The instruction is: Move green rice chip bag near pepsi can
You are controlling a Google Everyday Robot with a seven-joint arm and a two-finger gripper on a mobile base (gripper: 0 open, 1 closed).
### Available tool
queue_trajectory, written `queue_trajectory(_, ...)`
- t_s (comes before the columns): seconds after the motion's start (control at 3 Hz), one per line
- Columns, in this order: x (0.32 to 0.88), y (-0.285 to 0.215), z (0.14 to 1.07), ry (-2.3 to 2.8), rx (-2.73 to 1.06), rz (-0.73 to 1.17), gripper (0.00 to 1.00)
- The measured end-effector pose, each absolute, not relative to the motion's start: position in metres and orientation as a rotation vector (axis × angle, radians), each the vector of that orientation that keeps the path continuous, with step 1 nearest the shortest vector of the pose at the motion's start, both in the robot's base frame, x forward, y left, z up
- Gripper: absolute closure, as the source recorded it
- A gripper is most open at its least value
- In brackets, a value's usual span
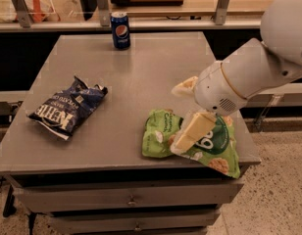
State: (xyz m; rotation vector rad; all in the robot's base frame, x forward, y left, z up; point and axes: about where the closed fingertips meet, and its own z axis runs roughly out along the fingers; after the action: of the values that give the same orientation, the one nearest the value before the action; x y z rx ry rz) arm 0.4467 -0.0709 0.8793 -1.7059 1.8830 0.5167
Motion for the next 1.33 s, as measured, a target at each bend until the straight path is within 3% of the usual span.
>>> queue_trajectory(1.0, 0.448, -0.069, 0.868, 1.848, -1.669, 0.566, 0.87)
queue_trajectory(1.33, 0.464, -0.076, 0.884, 1.833, -1.665, 0.508, 1.00)
